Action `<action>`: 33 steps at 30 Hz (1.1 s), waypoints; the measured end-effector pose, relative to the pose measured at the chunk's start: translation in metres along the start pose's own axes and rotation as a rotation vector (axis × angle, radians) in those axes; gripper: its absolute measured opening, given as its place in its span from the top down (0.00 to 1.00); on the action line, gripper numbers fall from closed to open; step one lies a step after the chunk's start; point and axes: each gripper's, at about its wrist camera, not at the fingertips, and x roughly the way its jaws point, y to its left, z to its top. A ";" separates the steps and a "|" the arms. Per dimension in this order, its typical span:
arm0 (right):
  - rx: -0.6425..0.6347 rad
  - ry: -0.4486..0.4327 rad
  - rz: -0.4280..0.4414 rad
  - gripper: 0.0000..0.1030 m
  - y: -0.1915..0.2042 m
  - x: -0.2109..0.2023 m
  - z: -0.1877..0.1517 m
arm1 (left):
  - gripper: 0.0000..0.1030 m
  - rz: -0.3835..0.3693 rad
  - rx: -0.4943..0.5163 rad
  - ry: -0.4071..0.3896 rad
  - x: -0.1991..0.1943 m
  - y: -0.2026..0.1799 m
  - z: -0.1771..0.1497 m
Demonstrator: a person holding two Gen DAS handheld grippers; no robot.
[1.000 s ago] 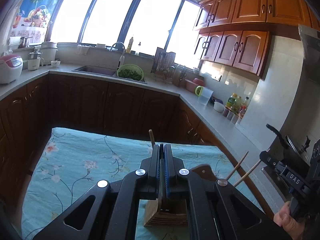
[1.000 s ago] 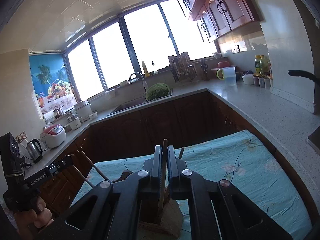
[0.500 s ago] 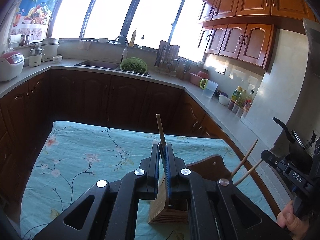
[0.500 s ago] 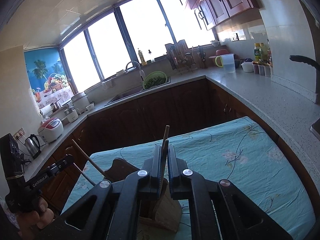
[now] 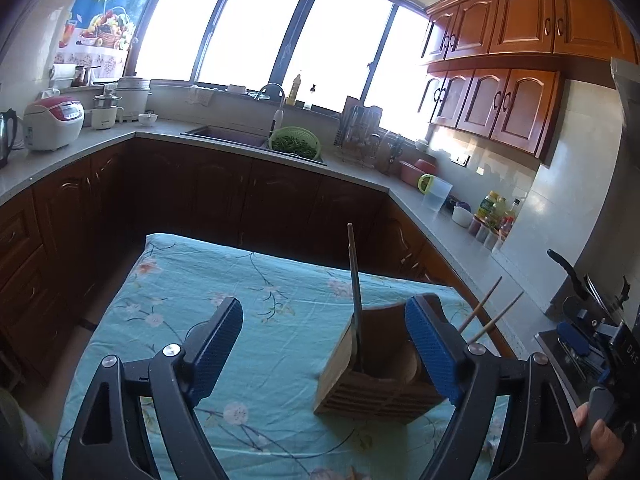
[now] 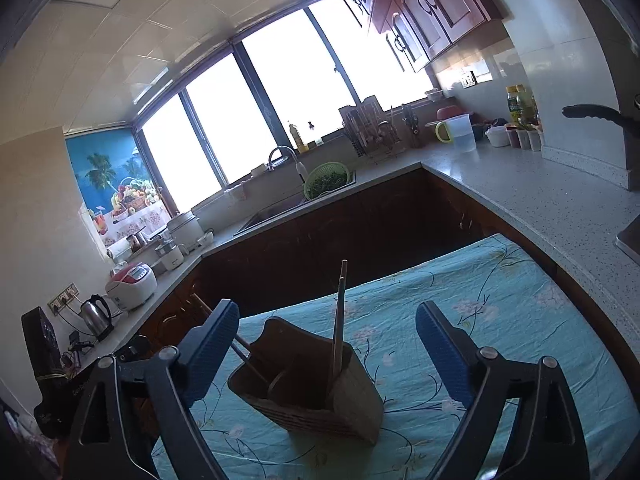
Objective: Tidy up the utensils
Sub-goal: 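Move both tools back to the utensils and close the left tool on a chopstick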
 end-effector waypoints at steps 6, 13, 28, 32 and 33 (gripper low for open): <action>-0.018 0.031 -0.030 0.08 -0.003 -0.046 -0.037 | 0.15 0.019 0.036 0.030 -0.055 -0.003 -0.043; -0.032 0.093 -0.081 0.08 -0.009 -0.090 -0.087 | 0.14 0.028 0.058 0.078 -0.113 -0.005 -0.087; -0.035 0.236 -0.167 0.09 -0.029 -0.105 -0.163 | 0.14 0.040 0.084 0.243 -0.128 -0.010 -0.141; -0.041 0.248 -0.174 0.09 -0.028 -0.101 -0.168 | 0.14 0.033 0.093 0.263 -0.123 -0.017 -0.140; -0.044 0.251 -0.175 0.09 -0.029 -0.099 -0.166 | 0.14 0.031 0.095 0.269 -0.117 -0.017 -0.139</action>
